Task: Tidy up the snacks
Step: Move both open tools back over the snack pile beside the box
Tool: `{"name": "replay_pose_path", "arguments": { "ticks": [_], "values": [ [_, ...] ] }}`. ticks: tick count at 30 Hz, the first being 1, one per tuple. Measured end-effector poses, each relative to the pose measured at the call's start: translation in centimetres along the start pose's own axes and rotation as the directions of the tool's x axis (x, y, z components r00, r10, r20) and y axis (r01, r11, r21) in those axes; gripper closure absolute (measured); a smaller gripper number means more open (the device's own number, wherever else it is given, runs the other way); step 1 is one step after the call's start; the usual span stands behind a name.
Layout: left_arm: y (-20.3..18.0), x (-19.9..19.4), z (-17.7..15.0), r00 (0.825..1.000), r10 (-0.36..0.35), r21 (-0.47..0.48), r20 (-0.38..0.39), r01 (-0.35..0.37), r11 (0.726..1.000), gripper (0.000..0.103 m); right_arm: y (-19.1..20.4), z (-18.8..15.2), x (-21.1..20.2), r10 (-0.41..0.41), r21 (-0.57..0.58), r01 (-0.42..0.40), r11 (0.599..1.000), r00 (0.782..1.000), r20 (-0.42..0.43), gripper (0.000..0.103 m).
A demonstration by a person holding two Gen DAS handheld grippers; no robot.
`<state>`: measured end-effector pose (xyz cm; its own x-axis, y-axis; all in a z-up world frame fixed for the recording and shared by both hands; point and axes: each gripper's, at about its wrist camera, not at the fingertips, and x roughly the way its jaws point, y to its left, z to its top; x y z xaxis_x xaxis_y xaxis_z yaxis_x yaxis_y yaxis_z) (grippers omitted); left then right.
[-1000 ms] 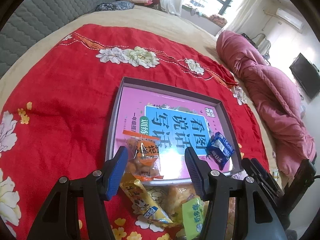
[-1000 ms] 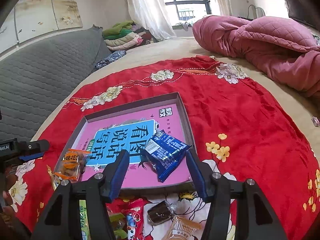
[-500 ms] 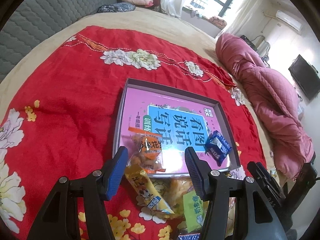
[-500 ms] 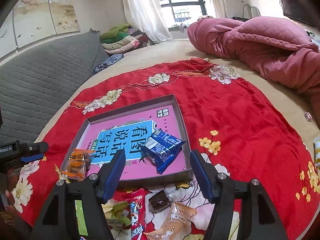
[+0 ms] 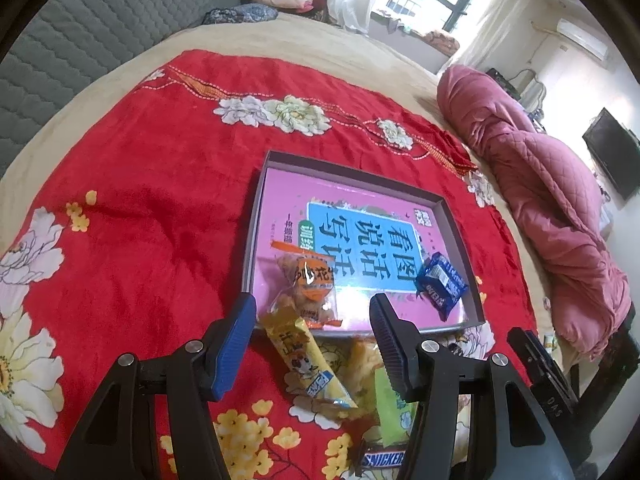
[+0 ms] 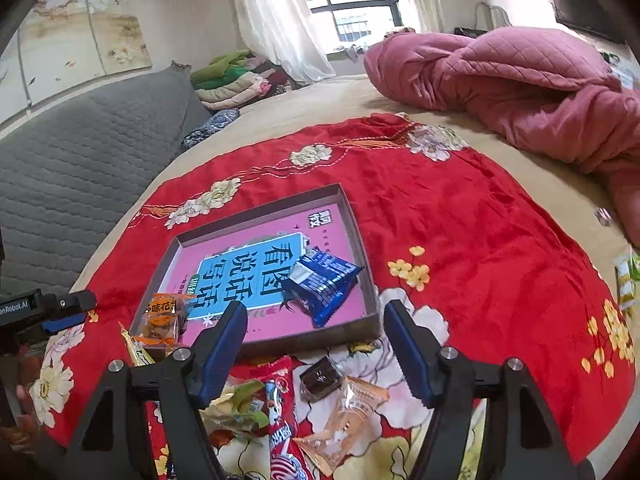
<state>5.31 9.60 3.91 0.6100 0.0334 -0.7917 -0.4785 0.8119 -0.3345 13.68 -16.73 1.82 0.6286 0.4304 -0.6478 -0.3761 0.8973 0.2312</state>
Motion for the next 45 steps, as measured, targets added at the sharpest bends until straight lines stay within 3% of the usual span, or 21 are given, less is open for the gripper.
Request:
{"name": "replay_pose_path", "arguments": {
  "ticks": [14, 29, 45],
  "values": [
    [0.6, 0.5, -2.4, 0.998, 0.016, 0.004, -0.064, -0.015, 1.0, 0.042, -0.9, -1.8, -1.2, -0.079, 0.009, 0.079, 0.997, 0.995, -0.059, 0.029],
    [1.1, 3.0, -5.0, 0.986, 0.034, -0.015, -0.161, -0.037, 0.999, 0.042, -0.9, -3.8, 0.6, -0.137, -0.017, 0.136, 0.991, 0.971, -0.198, 0.029],
    [1.7, 5.8, -5.8, 0.978, -0.065, -0.126, -0.199, 0.04, 0.991, 0.042, -1.6, -5.2, 2.9, -0.143, -0.004, 0.149, 0.989, 0.94, -0.309, 0.029]
  ]
}}
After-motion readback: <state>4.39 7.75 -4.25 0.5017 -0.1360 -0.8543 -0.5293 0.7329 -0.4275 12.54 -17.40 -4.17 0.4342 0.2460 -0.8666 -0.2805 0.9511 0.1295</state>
